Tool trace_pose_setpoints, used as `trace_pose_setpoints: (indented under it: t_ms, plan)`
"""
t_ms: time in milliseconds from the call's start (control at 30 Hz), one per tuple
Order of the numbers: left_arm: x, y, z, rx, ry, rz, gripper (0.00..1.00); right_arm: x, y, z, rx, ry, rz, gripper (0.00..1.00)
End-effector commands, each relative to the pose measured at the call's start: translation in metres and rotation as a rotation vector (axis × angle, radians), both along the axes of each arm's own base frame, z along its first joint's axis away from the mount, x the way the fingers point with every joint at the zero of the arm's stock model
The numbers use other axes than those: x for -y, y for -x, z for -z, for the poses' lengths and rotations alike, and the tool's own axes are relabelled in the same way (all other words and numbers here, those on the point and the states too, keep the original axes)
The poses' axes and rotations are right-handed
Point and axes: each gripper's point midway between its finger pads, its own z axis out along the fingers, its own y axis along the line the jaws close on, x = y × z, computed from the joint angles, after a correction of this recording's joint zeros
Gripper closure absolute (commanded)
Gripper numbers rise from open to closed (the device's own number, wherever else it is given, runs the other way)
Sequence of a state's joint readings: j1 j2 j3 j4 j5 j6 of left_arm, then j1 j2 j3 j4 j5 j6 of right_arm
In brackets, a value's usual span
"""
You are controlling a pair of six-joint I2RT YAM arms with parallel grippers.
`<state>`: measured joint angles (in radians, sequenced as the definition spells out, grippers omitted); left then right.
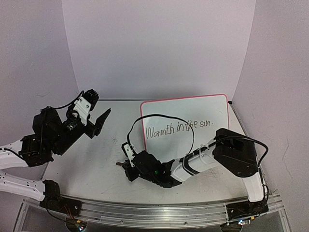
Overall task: Write a sentence on the whiteboard
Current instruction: Put down the whiteboard marker at the center of the board, then reset both arms
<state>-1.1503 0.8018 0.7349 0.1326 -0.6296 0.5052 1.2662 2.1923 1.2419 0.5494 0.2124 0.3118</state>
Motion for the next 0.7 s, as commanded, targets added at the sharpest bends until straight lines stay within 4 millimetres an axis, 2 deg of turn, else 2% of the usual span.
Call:
trace_pose_setpoints:
  t_ms: [0, 67, 167, 233, 300, 467, 533, 600, 667]
  plan:
    - [-0.011, -0.008, -0.015, 0.011, 0.063, -0.071, 0.3, -0.008, 0.002, -0.019, 0.039, -0.036, 0.014, 0.63]
    - [-0.007, -0.01, -0.012, 0.007, 0.052, -0.066, 0.29, -0.002, 0.004, -0.026, 0.031, -0.047, 0.018, 0.53]
    - [-0.001, -0.012, -0.012, -0.003, 0.056, -0.057, 0.28, 0.02, 0.004, -0.055, 0.045, -0.083, 0.064, 0.4]
    - [0.002, -0.013, -0.019, -0.011, 0.079, -0.051, 0.27, 0.037, 0.007, -0.097, 0.057, -0.149, 0.081, 0.35]
    - [0.004, -0.014, -0.028, -0.022, 0.113, -0.056, 0.25, 0.057, 0.01, -0.127, 0.056, -0.181, 0.098, 0.3]
    - [0.0, -0.018, -0.061, -0.057, 0.265, -0.08, 0.19, 0.128, 0.013, -0.201, 0.097, -0.237, 0.209, 0.23]
    - [-0.001, -0.021, -0.072, -0.079, 0.343, -0.09, 0.17, 0.159, 0.01, -0.23, 0.135, -0.248, 0.261, 0.14]
    - [-0.002, -0.024, -0.081, -0.101, 0.421, -0.105, 0.15, 0.193, -0.001, -0.264, 0.167, -0.26, 0.325, 0.04]
    - [-0.001, -0.027, -0.09, -0.11, 0.467, -0.112, 0.14, 0.225, -0.014, -0.294, 0.193, -0.281, 0.395, 0.02]
